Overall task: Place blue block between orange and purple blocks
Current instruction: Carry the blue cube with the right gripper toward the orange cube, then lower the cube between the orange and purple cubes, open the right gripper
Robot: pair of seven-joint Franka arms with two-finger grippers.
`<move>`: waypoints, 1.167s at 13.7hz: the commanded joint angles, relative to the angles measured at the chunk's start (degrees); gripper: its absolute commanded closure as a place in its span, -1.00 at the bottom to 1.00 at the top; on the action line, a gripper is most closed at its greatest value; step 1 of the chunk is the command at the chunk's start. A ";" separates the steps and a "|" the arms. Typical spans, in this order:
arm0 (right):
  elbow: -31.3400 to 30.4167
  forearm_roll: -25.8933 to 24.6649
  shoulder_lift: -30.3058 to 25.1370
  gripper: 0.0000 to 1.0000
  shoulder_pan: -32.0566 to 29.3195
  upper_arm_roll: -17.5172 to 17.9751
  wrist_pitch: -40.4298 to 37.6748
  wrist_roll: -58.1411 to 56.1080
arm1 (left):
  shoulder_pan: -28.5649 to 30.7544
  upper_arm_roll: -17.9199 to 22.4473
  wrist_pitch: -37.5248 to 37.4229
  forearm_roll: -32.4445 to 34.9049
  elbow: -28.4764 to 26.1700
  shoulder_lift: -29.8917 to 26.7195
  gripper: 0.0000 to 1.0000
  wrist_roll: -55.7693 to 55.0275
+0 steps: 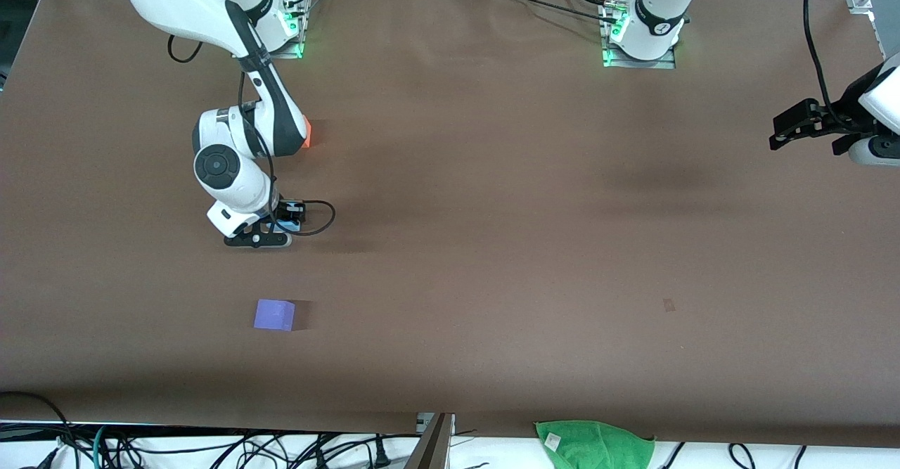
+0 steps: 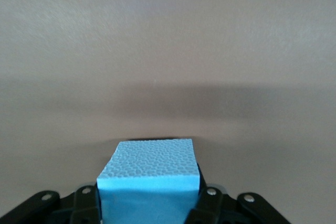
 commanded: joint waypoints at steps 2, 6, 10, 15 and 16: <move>-2.87 1.45 -1.25 0.51 0.43 -0.18 1.90 -1.27 | -0.16 0.07 -0.25 -0.60 1.09 0.49 -1.00 0.87; -2.79 1.54 -0.45 0.22 0.43 -0.10 1.99 -1.09 | -0.16 0.07 -0.25 -0.60 1.09 0.49 -1.00 0.87; 1.06 1.54 -1.85 -1.00 0.43 -0.18 -2.20 -1.27 | -0.16 0.07 -0.34 -0.68 1.09 0.40 -1.00 0.78; 19.86 1.37 -2.56 -1.00 0.43 -1.59 -27.94 -1.62 | -0.16 0.07 -0.43 -0.68 1.00 0.40 -1.00 0.78; 23.37 1.28 -2.65 -1.00 0.43 -2.11 -32.33 -1.79 | -0.16 0.07 -0.43 -0.68 1.00 0.32 -1.00 0.78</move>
